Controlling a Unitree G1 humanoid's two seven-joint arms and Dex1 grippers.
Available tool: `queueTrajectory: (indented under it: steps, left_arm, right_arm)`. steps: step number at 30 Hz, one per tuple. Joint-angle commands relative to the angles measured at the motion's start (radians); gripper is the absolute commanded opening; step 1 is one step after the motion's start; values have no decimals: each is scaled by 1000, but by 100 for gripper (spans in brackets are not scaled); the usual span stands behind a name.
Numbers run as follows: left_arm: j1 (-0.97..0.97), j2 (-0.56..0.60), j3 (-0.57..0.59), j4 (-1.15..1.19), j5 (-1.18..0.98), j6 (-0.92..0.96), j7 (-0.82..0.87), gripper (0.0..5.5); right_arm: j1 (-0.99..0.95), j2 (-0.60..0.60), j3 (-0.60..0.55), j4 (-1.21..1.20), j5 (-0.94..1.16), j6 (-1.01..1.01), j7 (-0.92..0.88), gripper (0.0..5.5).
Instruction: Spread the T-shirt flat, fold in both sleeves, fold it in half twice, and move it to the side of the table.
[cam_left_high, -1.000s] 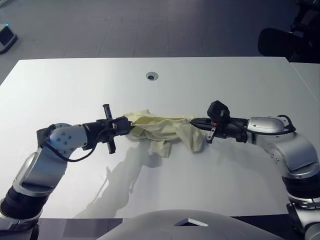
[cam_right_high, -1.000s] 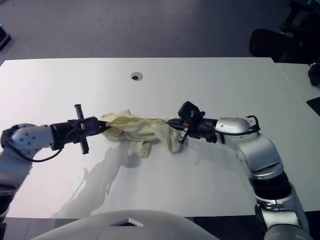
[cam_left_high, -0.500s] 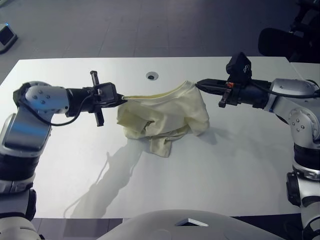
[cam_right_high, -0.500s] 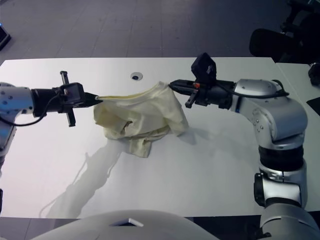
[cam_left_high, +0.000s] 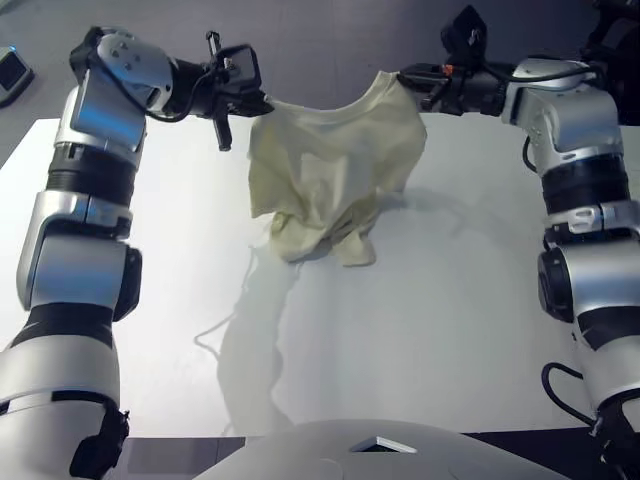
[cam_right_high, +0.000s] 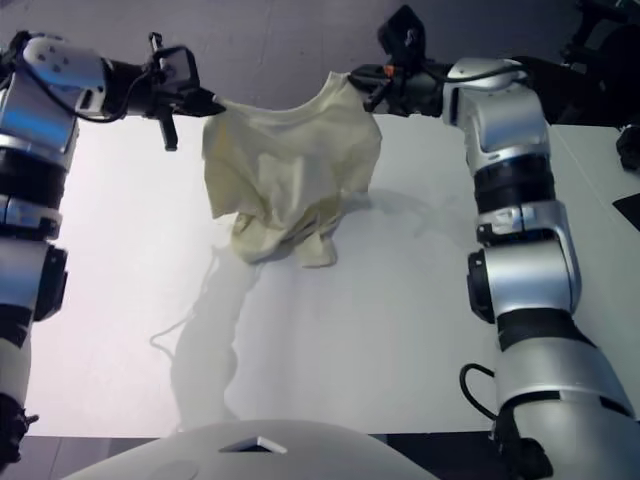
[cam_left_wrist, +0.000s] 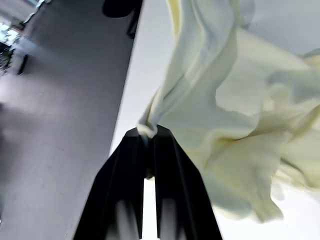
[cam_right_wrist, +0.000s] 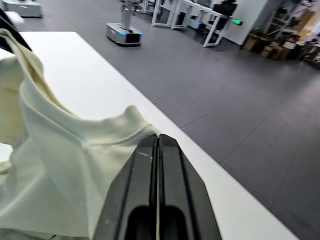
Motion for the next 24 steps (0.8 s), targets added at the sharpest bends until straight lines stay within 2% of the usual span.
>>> queueTrajectory:
  steps: [1,6,14,19,24]
  left_arm:
    - [-207,-96,-52,327,145,-94,241,7]
    - [-313,-176,-46,475,228,-94,579,7]
    - [-396,-219,-12,508,278,-122,869,7]
    - [-375,-214,-24,501,313,-158,883,7]
    - [-313,-192,-20,464,304,-216,755,7]
  right_arm:
    - [-227,76,6,361,-138,-237,-180,0]
    - [-327,105,-14,517,-240,-361,-403,0]
    - [-389,105,-5,553,-391,-477,-656,0]
    - [-372,97,9,544,-464,-580,-749,0]
    - [-308,93,-10,520,-461,-679,-672,0]
